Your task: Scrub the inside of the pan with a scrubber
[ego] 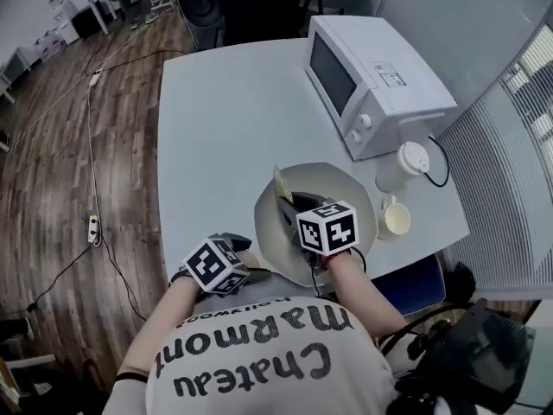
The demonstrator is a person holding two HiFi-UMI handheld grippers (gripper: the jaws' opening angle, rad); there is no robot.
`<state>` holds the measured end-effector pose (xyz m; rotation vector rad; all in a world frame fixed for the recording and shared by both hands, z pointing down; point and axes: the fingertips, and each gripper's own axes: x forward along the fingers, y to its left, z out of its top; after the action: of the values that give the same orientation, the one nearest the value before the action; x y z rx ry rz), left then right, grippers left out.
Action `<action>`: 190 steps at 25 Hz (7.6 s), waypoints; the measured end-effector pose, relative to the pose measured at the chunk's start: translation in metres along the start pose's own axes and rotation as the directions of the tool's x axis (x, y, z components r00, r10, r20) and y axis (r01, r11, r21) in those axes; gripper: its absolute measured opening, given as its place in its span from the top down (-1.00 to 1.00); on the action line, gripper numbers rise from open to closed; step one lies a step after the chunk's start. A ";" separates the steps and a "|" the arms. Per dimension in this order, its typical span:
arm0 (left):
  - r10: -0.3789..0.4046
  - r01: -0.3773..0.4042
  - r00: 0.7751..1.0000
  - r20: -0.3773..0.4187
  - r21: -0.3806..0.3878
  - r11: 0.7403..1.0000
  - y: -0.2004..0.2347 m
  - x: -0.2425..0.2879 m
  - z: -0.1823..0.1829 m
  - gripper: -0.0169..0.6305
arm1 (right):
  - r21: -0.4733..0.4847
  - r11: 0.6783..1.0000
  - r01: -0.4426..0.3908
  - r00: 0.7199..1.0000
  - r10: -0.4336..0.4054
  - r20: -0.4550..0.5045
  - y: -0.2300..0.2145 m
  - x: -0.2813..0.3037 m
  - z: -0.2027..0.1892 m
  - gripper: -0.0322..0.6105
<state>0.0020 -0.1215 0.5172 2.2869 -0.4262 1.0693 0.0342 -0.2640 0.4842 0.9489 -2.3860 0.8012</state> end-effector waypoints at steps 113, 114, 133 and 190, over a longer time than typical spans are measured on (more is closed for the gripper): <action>-0.026 0.016 0.997 -0.074 -0.123 0.992 -0.009 0.013 -0.009 0.05 | 0.406 0.764 -0.502 0.789 0.597 -0.147 0.076 0.044 -0.051 0.64; -0.026 0.016 0.997 -0.077 -0.120 0.993 -0.009 0.014 -0.010 0.05 | 0.432 0.759 -0.488 0.796 0.589 -0.136 0.072 0.047 -0.052 0.64; -0.037 0.030 0.997 -0.071 -0.092 0.995 -0.008 0.007 -0.014 0.03 | 0.286 0.953 -0.097 0.950 0.174 -0.258 -0.003 0.083 -0.062 0.70; 0.064 -0.066 0.998 -0.017 -0.125 0.990 -0.006 0.012 -0.010 0.07 | 0.370 0.796 -0.479 0.777 0.581 -0.243 0.078 0.021 -0.075 0.70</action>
<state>0.0067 -0.1113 0.5289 2.1675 -0.5506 1.0578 -0.0219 -0.1780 0.5239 0.1546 -2.2642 1.4322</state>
